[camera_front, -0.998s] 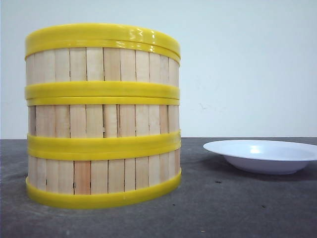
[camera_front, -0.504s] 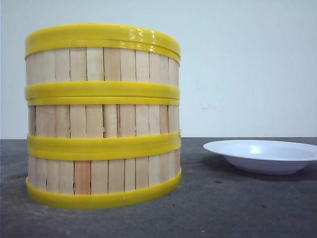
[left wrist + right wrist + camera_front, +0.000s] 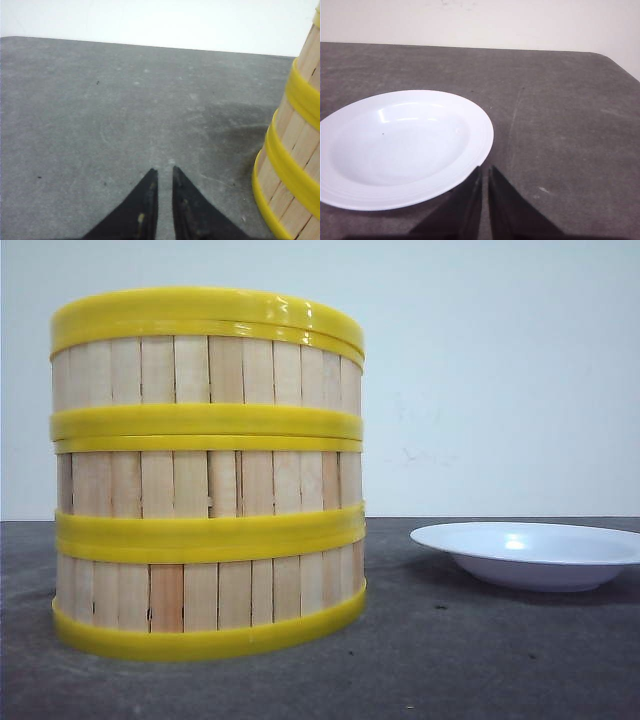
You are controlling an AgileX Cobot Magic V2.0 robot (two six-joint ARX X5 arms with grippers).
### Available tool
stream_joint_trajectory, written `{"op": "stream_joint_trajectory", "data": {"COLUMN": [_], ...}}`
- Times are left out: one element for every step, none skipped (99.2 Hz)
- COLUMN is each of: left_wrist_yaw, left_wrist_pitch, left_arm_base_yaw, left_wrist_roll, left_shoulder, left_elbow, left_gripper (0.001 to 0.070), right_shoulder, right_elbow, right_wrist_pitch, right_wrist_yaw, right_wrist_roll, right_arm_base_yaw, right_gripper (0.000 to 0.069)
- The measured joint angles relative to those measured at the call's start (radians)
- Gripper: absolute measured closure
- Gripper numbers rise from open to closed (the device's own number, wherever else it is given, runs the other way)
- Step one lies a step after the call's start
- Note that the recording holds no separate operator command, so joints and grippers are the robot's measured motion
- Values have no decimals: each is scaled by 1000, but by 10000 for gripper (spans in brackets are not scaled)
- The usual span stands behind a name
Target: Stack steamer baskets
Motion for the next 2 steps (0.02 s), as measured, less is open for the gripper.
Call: {"op": "stream_joint_trajectory", "data": {"left_wrist_yaw": [0, 0], "left_wrist_pitch": [0, 0], "left_arm_base_yaw": [0, 0], "left_wrist_roll": [0, 0], "left_shoulder": [0, 0], "left_elbow": [0, 0], "left_gripper": [684, 684], "right_shoulder": [0, 0], "right_elbow": [0, 0], "right_wrist_pitch": [0, 0], "right_wrist_yaw": [0, 0], "right_wrist_roll": [0, 0], "right_arm_base_yaw": [0, 0], "right_gripper": [672, 672]}}
